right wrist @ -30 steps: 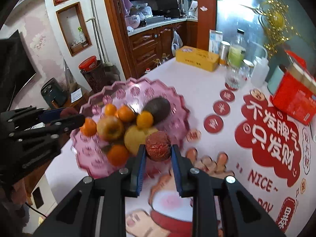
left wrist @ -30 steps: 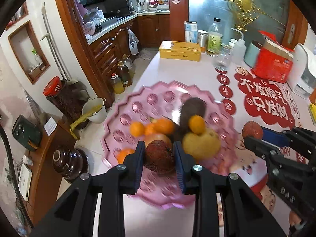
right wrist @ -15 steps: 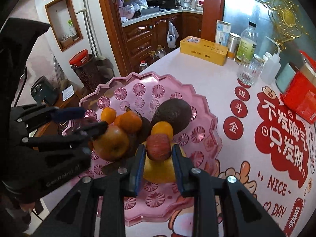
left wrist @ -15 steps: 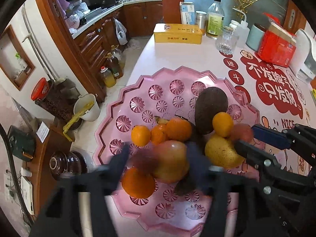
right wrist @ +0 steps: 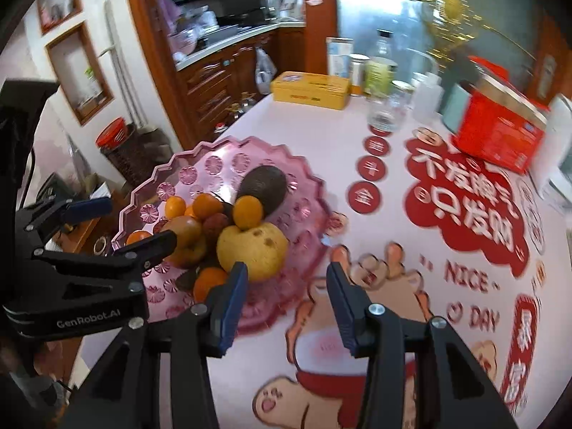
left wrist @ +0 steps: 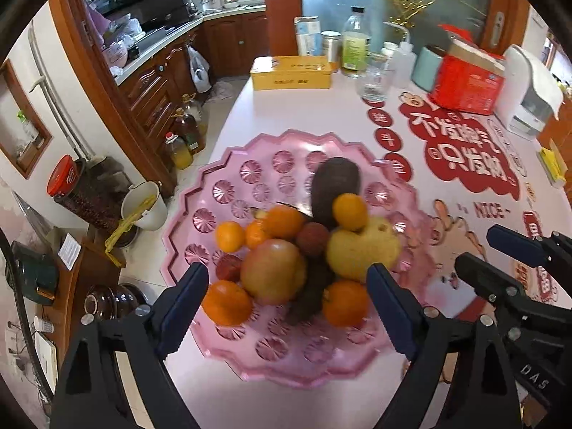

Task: Organize fruits

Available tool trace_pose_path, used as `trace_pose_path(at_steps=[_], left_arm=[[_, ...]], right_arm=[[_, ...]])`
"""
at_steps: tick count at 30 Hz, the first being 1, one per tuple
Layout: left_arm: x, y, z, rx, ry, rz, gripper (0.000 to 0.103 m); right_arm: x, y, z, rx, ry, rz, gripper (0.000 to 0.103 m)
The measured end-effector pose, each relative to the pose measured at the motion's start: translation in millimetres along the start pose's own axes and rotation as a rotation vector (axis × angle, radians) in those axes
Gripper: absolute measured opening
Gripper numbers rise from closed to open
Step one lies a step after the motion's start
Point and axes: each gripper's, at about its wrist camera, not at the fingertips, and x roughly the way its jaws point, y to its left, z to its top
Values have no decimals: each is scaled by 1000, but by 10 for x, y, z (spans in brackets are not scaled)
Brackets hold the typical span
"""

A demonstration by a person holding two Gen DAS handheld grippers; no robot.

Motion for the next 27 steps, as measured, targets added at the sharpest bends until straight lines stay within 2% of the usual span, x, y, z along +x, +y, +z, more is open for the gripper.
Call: trace_pose_path(at_steps=[7,10,16,21,27], left_arm=[[-490,-305,-131,29,-29,-48,92],[-675,-418,-174,28,-44,-76,93],[-941,-634,-262,28,-70,-74,93],[-1063,-742,-297,28,-87,-70,93],[-1132,-853,-314,37,-97,-68,93]], right_arm=[[-566,-336,-221,152,-12,-27,46],[-764,-444,-327,193,-11,-41,50],[-1066,-592,-513,250,-26,-82,50],[-1273,-620,-575,252,-72,-118,51],[-1370,-583,-618,232,-85,-112,53]])
